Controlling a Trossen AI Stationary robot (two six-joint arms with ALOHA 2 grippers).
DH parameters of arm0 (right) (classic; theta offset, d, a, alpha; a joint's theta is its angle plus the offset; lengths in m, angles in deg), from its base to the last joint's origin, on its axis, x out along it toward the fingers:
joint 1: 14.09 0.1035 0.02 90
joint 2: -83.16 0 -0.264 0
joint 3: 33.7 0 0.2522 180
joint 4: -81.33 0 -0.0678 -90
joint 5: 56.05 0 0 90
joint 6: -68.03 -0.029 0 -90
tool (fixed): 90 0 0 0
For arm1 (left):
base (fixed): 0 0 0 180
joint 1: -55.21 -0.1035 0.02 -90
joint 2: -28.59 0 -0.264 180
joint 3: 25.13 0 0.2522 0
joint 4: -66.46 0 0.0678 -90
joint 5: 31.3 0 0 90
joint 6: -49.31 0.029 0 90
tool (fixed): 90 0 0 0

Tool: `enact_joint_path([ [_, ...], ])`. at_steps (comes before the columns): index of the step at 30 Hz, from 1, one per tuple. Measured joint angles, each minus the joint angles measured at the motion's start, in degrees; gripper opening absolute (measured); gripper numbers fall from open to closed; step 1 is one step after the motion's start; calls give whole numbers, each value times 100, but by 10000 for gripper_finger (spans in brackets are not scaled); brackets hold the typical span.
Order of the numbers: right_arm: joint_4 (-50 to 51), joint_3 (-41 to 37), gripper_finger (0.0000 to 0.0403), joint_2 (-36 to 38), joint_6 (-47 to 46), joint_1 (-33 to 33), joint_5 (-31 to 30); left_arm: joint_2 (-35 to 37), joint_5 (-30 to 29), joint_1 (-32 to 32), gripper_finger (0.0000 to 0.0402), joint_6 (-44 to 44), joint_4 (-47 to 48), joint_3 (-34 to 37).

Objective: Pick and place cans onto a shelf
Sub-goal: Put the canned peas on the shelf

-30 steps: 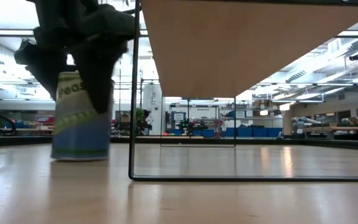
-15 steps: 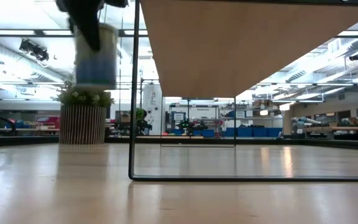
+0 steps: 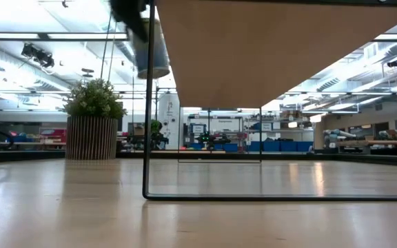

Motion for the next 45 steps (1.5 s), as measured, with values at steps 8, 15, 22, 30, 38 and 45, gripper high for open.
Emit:
enact_joint_path([
  [8,99,0,384,88,-218,120,-7,-929,758,-824,309,1355,303,-1143],
  [15,275,0,384,88,-457,189,-17,-1867,781,-869,309,1866,295,-2200],
  [22,327,0,384,88,-520,189,-15,-2381,620,-666,313,2295,413,-2479],
  [30,325,0,384,88,-603,189,-5,-2580,-323,-357,315,2591,249,-2495],
  [38,319,0,384,86,-671,189,-2,-2591,-612,-233,316,2680,-92,-2486],
  [45,320,0,384,86,-775,189,0,-2591,-675,-238,316,2629,-219,-2484],
])
